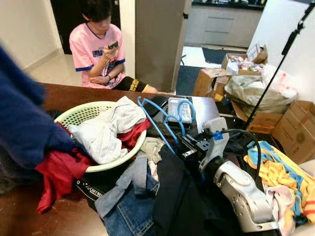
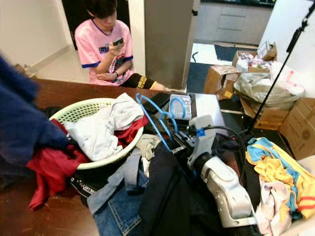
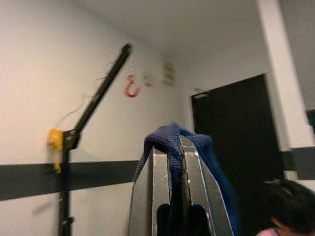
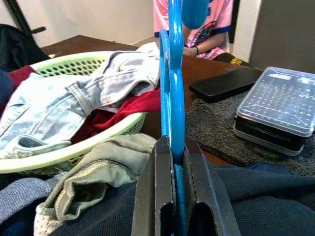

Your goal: Hang hanger

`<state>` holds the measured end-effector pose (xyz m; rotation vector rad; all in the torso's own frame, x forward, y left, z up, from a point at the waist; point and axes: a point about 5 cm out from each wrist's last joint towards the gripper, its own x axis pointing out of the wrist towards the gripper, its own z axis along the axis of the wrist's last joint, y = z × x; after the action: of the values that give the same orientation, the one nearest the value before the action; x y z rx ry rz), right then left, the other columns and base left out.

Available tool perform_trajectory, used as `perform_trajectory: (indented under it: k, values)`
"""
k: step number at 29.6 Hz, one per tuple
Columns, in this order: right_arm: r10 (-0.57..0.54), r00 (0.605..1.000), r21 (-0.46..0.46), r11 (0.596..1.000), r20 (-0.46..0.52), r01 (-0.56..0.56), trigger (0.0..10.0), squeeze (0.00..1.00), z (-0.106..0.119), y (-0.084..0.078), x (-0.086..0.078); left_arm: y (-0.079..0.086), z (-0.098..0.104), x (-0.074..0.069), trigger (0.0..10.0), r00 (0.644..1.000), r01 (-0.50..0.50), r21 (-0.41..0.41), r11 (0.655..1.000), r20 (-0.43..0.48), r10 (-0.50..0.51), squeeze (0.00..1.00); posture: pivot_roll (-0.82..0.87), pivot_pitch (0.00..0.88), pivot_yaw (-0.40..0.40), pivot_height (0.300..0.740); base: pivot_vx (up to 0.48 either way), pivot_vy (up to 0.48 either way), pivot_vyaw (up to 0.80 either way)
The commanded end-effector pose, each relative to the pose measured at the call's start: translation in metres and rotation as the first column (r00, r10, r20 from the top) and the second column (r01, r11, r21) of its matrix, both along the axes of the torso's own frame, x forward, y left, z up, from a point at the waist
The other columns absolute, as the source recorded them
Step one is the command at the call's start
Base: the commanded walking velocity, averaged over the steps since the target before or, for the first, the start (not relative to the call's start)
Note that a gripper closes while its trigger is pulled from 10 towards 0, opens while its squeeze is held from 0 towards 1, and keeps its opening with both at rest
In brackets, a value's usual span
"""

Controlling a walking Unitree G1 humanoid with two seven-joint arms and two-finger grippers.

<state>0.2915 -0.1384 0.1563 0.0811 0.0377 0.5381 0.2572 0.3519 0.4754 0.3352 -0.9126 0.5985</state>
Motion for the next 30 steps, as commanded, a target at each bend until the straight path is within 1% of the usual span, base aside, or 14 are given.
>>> perform_trajectory:
  k: [1, 6, 9, 14, 16, 17, 18, 19, 21, 24, 25, 28, 29, 30]
  values:
    - [-0.007, 0.999, -0.013, 1.0, -0.053, 0.007, 10.0, 0.0, -0.011, -0.001, -0.001, 0.0, 0.006, -0.008, 0.0, 0.999, -0.026, 0.028, 0.999, 0.04, 0.025, 0.0, 0.04, 0.006, -0.042, 0.74, 0.0, 0.0, 0.0]
    - [-0.008, 0.998, -0.013, 1.0, -0.055, 0.007, 10.0, 0.0, -0.011, -0.002, 0.0, -0.029, -0.015, 0.025, 0.0, 0.988, 0.153, 0.039, 0.987, -0.043, -0.151, 0.0, 0.04, 0.009, -0.041, 0.74, 0.0, 0.0, 0.0]
    - [-0.009, 0.998, -0.011, 1.0, -0.056, 0.009, 10.0, 0.0, -0.01, -0.003, 0.0, -0.075, -0.054, 0.058, 0.0, 0.918, 0.367, 0.037, 0.929, -0.174, -0.356, 0.0, 0.03, 0.011, -0.039, 0.74, 0.0, 0.0, 0.0]
    - [-0.01, 0.998, -0.011, 1.0, -0.057, 0.009, 10.0, 0.0, -0.01, -0.003, -0.001, -0.108, -0.083, 0.072, 0.0, 0.828, 0.52, -0.008, 0.854, -0.244, -0.506, 0.0, 0.03, 0.01, -0.038, 0.74, 0.0, 0.0, 0.0]
    - [-0.009, 0.998, -0.012, 1.0, -0.058, 0.009, 10.0, 0.0, -0.01, -0.004, -0.001, -0.162, -0.125, 0.078, 0.0, 0.612, 0.731, -0.097, 0.676, -0.345, -0.712, 0.0, 0.03, 0.012, -0.036, 0.74, 0.0, 0.0, 0.0]
    - [-0.009, 0.998, -0.012, 1.0, -0.058, 0.009, 10.0, 0.0, -0.01, -0.004, -0.001, -0.162, -0.125, 0.078, 0.0, 0.612, 0.731, -0.097, 0.676, -0.345, -0.712, 0.0, 0.03, 0.012, -0.036, 0.74, 0.0, 0.0, 0.0]
    - [-0.008, 0.998, -0.012, 1.0, -0.059, 0.008, 10.0, 0.0, -0.01, -0.004, -0.001, -0.195, -0.15, 0.073, 0.8, 0.45, 0.831, -0.13, 0.541, -0.417, -0.79, 0.0, 0.03, 0.013, -0.037, 0.74, 0.0, 0.0, 0.0]
    - [-0.008, 0.998, -0.012, 1.0, -0.059, 0.008, 10.0, 0.0, -0.01, -0.004, -0.001, -0.195, -0.15, 0.073, 0.8, 0.45, 0.831, -0.13, 0.541, -0.417, -0.79, 0.0, 0.03, 0.013, -0.037, 0.74, 0.0, 0.0, 0.0]
    - [-0.007, 0.998, -0.013, 1.0, -0.062, 0.006, 10.0, 0.0, -0.011, -0.004, -0.001, -0.238, -0.187, 0.057, 0.8, 0.155, 0.916, -0.257, 0.307, -0.479, -0.864, 0.0, 0.03, 0.014, -0.038, 0.74, 0.0, 0.0, 0.0]
    - [-0.006, 0.998, -0.013, 1.0, -0.063, 0.006, 10.0, 0.0, -0.011, -0.004, -0.001, -0.251, -0.203, 0.048, 2.1, 0.048, 0.925, -0.302, 0.232, -0.513, -0.857, 0.0, 0.03, 0.014, -0.035, 0.74, 0.0, 0.0, 0.0]
    - [-0.006, 0.998, -0.013, 1.0, -0.065, 0.005, 10.0, 0.0, -0.011, -0.004, -0.001, -0.259, -0.219, 0.044, 4.9, -0.01, 0.916, -0.341, 0.213, -0.549, -0.835, 0.0, 0.03, 0.013, -0.034, 0.74, 0.0, 0.0, 0.0]
    - [-0.005, 0.998, -0.013, 1.0, -0.067, 0.004, 10.0, 0.0, -0.011, -0.003, -0.001, -0.262, -0.229, 0.041, 4.9, -0.039, 0.909, -0.36, 0.21, -0.574, -0.818, 0.0, 0.03, 0.013, -0.033, 0.74, 0.0, 0.0, 0.0]
    - [-0.004, 0.998, -0.013, 1.0, -0.069, 0.004, 10.0, 0.0, -0.012, -0.003, -0.001, -0.265, -0.241, 0.04, 10.0, -0.058, 0.9, -0.373, 0.224, -0.612, -0.788, 0.0, 0.03, 0.012, -0.035, 0.74, 0.0, 0.0, 0.0]
    - [-0.004, 0.998, -0.013, 1.0, -0.069, 0.004, 10.0, 0.0, -0.012, -0.003, -0.001, -0.265, -0.241, 0.04, 10.0, -0.058, 0.9, -0.373, 0.224, -0.612, -0.788, 0.0, 0.03, 0.012, -0.035, 0.74, 0.0, 0.0, 0.0]
